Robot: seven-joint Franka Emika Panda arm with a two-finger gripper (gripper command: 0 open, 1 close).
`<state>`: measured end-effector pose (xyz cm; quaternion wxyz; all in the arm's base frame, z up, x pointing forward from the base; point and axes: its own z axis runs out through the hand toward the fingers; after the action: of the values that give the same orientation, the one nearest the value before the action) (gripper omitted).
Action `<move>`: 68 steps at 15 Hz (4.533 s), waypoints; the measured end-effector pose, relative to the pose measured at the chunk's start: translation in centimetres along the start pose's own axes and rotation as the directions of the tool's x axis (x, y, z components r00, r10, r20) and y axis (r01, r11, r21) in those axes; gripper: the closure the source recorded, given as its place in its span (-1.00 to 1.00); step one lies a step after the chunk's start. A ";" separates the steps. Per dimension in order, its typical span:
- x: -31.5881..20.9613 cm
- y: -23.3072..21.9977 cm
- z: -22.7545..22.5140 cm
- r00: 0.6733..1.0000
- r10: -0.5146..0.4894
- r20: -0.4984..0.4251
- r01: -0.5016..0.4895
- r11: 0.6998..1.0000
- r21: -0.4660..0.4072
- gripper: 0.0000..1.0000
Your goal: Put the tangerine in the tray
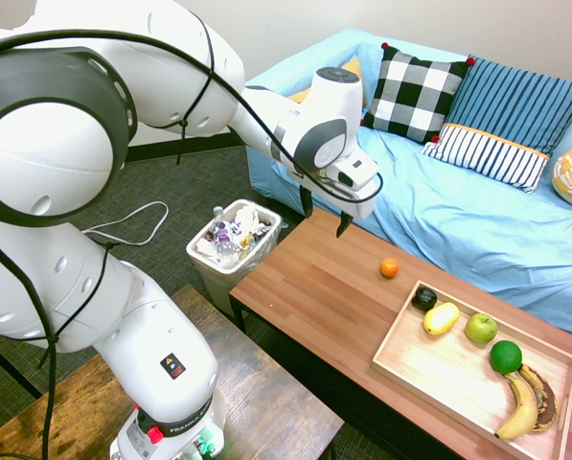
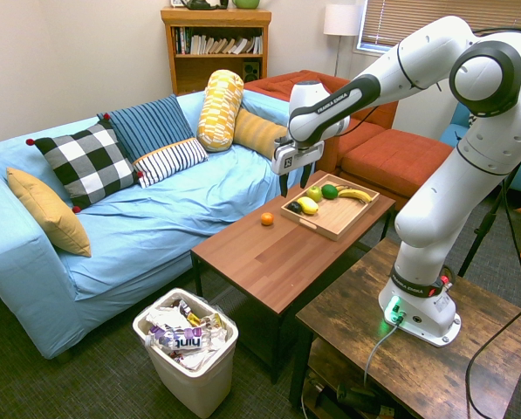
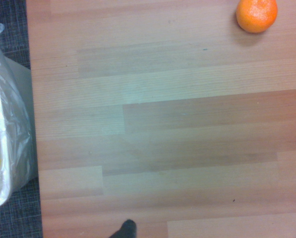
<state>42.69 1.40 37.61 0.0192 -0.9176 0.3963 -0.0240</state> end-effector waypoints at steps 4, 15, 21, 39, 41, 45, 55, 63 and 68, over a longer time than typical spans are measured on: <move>0.4 -0.8 0.5 1.000 0.019 -0.024 -0.019 1.000 -0.013 -1.00; 11.1 -5.8 11.2 0.962 0.242 -0.128 -0.244 0.970 0.002 -1.00; 15.9 -7.8 18.3 0.942 0.314 -0.117 -0.318 0.948 -0.020 -1.00; 21.7 -10.1 28.3 0.917 0.389 -0.089 -0.397 0.911 -0.110 1.00; 21.7 -10.1 28.3 0.917 0.389 -0.086 -0.397 0.911 -0.113 1.00; 21.8 -10.0 28.3 0.920 0.385 -0.077 -0.392 0.913 -0.114 1.00; 24.5 -8.3 17.3 0.916 0.391 -0.094 -0.398 0.913 -0.085 1.00; 30.9 11.0 13.7 0.814 0.535 -0.226 -0.575 0.799 -0.179 1.00; 30.2 17.2 18.9 0.761 0.619 -0.195 -0.649 0.735 -0.197 1.00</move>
<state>51.96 -32.08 18.68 -0.1138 -0.7190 0.6854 -0.0190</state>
